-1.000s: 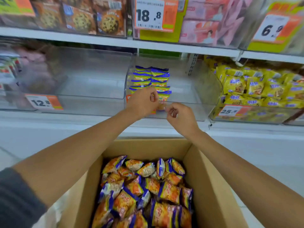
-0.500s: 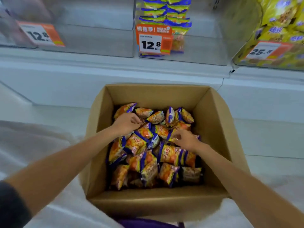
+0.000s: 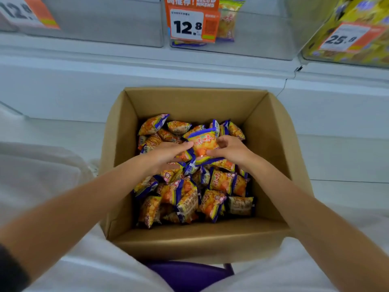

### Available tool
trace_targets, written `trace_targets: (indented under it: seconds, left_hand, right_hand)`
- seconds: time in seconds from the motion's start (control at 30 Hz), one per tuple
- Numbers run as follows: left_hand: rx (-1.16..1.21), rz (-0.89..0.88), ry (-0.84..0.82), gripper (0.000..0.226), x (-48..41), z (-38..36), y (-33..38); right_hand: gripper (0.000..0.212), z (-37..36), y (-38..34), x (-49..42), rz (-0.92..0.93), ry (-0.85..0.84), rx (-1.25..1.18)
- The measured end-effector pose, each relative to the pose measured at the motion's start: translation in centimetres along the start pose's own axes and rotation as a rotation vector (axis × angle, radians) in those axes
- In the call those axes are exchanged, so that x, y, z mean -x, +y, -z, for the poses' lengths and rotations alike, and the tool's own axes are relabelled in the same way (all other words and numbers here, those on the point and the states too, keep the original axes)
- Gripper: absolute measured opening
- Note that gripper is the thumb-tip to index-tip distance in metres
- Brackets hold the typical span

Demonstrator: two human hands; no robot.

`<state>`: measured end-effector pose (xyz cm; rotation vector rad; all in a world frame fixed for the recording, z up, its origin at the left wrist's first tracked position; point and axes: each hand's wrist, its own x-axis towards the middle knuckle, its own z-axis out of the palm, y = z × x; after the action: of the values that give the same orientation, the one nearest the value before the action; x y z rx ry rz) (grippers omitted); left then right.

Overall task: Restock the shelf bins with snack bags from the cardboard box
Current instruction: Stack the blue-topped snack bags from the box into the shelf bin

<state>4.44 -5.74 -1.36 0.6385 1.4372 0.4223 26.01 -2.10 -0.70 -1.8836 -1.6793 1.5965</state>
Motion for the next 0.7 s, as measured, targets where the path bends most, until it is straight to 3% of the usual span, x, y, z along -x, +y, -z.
trace_targets:
  seconds: [0.07,0.17,0.23,0.33,0.4,0.57,0.7]
  left_hand:
    - [0.161,-0.059,-0.028,0.043,0.2,-0.3,-0.1]
    - [0.200,-0.179,0.197,0.031,0.4,0.7,-0.6]
    - [0.124,-0.188,0.304,0.030,0.0,2.0,-1.1]
    - [0.088,-0.165,0.348,0.039,0.0,2.8,-1.8]
    - [0.038,-0.162,0.344,0.059,-0.2,2.8,-2.2]
    - [0.053,-0.164,0.342,0.062,-0.8,2.7,-2.7]
    - [0.112,-0.210,0.370,0.051,-1.1,2.5,-1.5]
  right_hand:
    - [0.060,-0.7,-1.5,1.2,0.051,-0.075,-0.053]
    - [0.049,-2.5,-1.3,1.5,0.030,-0.126,-0.066]
    - [0.046,-3.7,0.1,1.2,-0.077,-0.167,0.113]
    - [0.080,-6.6,2.1,1.8,-0.343,-0.311,0.291]
    - [0.093,-8.9,3.2,2.1,-0.402,-0.327,0.281]
    - [0.036,-8.4,3.9,0.5,-0.435,-0.298,0.075]
    - [0.026,-2.2,0.6,0.1,-0.205,-0.241,-0.185]
